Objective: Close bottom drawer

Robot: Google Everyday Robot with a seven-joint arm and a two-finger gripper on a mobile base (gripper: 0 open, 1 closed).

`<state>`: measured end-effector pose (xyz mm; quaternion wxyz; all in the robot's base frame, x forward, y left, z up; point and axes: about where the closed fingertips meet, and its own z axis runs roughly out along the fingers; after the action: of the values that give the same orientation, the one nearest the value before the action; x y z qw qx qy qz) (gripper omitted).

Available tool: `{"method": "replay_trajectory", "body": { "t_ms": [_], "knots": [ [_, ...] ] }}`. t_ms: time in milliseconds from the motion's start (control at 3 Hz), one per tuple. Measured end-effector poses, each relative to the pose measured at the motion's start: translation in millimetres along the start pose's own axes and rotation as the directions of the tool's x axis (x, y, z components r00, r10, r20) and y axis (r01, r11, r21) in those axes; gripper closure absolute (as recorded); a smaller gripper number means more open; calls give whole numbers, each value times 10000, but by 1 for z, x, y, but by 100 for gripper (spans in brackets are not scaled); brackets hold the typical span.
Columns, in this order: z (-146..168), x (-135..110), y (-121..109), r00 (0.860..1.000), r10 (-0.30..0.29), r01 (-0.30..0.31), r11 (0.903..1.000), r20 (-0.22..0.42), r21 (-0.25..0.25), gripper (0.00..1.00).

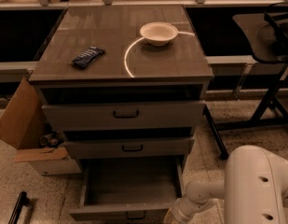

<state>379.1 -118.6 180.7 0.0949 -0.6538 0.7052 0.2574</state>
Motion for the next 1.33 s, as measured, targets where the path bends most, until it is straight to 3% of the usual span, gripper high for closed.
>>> {"method": "replay_trajectory", "body": {
  "t_ms": [667,1000,1333],
  "knots": [
    [18,4,-42,9998,44,-64,9940,190,1096,100],
    [18,4,-64,9972,453,-559,9803,596,1895,100],
    [20,7,-87,9903,785,-1038,9663,1143,2356,100]
  ]
}}
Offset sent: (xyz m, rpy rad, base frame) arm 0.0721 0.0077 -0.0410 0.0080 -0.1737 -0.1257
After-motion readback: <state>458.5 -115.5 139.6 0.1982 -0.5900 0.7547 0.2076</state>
